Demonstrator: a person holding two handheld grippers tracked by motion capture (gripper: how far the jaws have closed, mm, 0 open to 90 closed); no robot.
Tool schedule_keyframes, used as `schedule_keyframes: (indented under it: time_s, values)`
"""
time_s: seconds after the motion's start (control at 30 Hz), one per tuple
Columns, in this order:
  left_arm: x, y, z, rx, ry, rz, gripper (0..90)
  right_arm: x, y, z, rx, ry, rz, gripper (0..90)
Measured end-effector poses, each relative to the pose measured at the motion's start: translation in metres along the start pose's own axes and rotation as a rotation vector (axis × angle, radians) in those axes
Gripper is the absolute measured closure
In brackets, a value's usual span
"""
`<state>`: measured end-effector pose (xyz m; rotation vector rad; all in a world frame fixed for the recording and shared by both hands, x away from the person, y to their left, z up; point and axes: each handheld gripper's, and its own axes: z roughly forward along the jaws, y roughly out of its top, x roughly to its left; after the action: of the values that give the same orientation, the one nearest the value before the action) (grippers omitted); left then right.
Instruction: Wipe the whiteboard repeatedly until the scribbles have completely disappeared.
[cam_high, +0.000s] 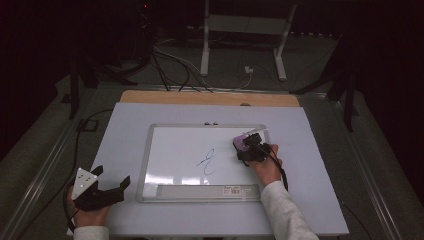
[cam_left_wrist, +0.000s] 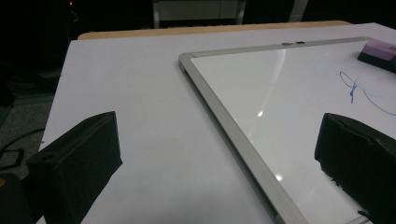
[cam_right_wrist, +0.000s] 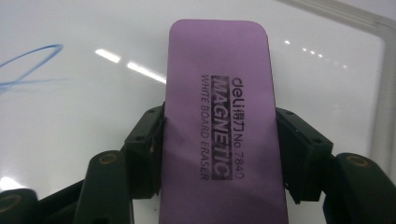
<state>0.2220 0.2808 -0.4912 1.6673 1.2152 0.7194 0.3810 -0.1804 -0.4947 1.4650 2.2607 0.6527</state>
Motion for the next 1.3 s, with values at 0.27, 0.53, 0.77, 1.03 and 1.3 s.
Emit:
schedule_keyframes:
  time_s: [0.27, 0.53, 0.77, 1.03, 1.3]
  values:
    - [-0.001, 0.000, 0.000, 0.001, 0.000, -0.001, 1.3, 0.040, -0.011, -0.009, -0.026, 0.063, -0.098, 40.5]
    - [-0.001, 0.000, 0.001, 0.002, -0.003, 0.000, 1.3, 0.073, -0.021, -0.018, -0.036, 0.121, -0.174, 40.6]
    - [-0.001, 0.000, 0.001, 0.002, -0.004, 0.001, 1.3, 0.076, -0.021, -0.018, -0.038, 0.133, -0.193, 40.5]
    - [0.000, 0.000, -0.001, 0.000, -0.001, -0.002, 1.3, 0.056, -0.014, -0.011, -0.038, 0.081, -0.148, 40.5]
    - [0.000, 0.000, -0.001, -0.002, -0.001, -0.002, 1.3, 0.020, -0.006, -0.002, -0.030, 0.004, -0.076, 40.4]
